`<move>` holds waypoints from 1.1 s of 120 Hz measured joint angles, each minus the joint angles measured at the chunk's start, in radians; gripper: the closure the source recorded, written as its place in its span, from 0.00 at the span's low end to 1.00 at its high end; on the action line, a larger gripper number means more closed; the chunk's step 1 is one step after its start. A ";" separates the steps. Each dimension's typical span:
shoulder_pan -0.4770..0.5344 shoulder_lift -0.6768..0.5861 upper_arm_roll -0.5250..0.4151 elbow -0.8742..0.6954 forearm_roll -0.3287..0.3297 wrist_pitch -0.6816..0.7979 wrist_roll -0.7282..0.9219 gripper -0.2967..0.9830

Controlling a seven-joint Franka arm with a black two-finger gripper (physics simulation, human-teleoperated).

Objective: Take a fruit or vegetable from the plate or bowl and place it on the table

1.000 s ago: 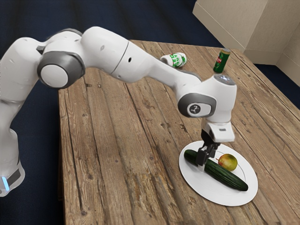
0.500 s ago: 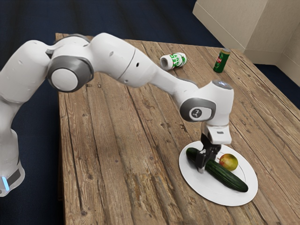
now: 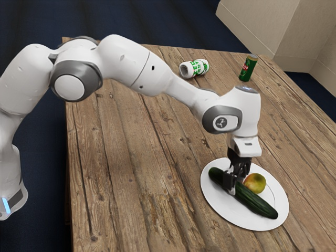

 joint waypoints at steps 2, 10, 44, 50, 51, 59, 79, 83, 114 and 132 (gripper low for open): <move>0.000 0.000 0.000 0.000 -0.001 0.000 0.000 0.60; -0.001 -0.008 0.000 -0.001 -0.002 0.002 0.002 0.63; 0.002 -0.236 0.144 -0.081 0.005 0.008 -0.007 0.64; 0.028 -0.247 0.184 -0.083 0.003 0.008 -0.009 0.64; 0.034 -0.248 0.188 -0.083 0.002 0.008 -0.009 0.64; 0.085 -0.251 0.205 -0.084 0.001 0.008 -0.011 0.65; 0.148 -0.257 0.213 -0.085 0.002 0.006 -0.013 0.63; 0.149 -0.263 0.214 -0.089 0.003 0.003 -0.012 0.55; 0.182 -0.318 0.230 -0.103 -0.003 -0.007 -0.004 0.28; 0.111 -0.473 0.223 -0.128 -0.057 -0.071 -0.266 0.25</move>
